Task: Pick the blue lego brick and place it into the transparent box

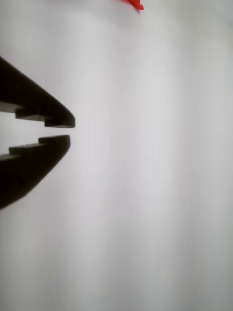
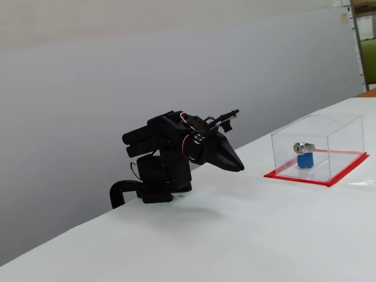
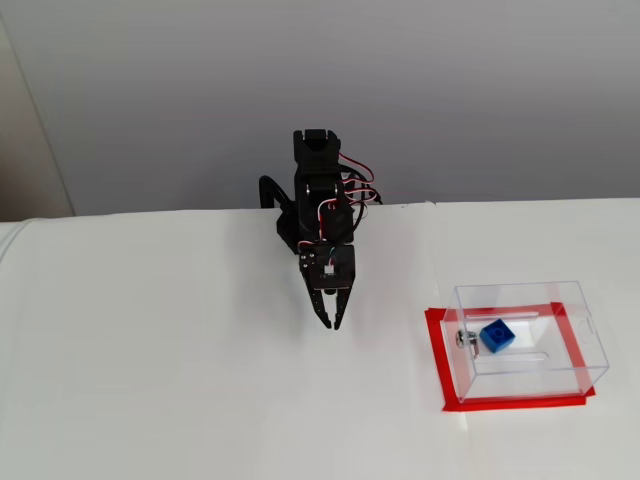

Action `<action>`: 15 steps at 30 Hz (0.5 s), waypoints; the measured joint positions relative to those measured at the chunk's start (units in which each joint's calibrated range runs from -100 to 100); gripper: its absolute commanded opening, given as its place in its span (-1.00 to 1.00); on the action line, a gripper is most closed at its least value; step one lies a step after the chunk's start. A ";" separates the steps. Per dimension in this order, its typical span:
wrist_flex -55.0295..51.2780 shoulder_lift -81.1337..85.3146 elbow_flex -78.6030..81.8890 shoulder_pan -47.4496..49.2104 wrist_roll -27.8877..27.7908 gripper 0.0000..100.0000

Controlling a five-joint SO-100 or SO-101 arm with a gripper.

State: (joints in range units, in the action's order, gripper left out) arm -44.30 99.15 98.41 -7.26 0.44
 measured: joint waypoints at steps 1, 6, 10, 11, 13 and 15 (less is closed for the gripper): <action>-1.29 0.00 0.00 -0.32 -0.05 -0.97; -6.51 0.00 0.00 -1.18 -0.05 -0.97; -6.94 0.00 0.00 -0.75 -0.24 -0.97; -6.94 0.00 0.00 -0.75 -0.20 -0.97; -6.94 0.00 0.00 -0.75 0.05 -0.97; -6.94 0.00 0.00 -0.75 0.24 -0.97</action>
State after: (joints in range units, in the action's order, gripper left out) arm -51.24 99.15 98.41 -8.01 0.68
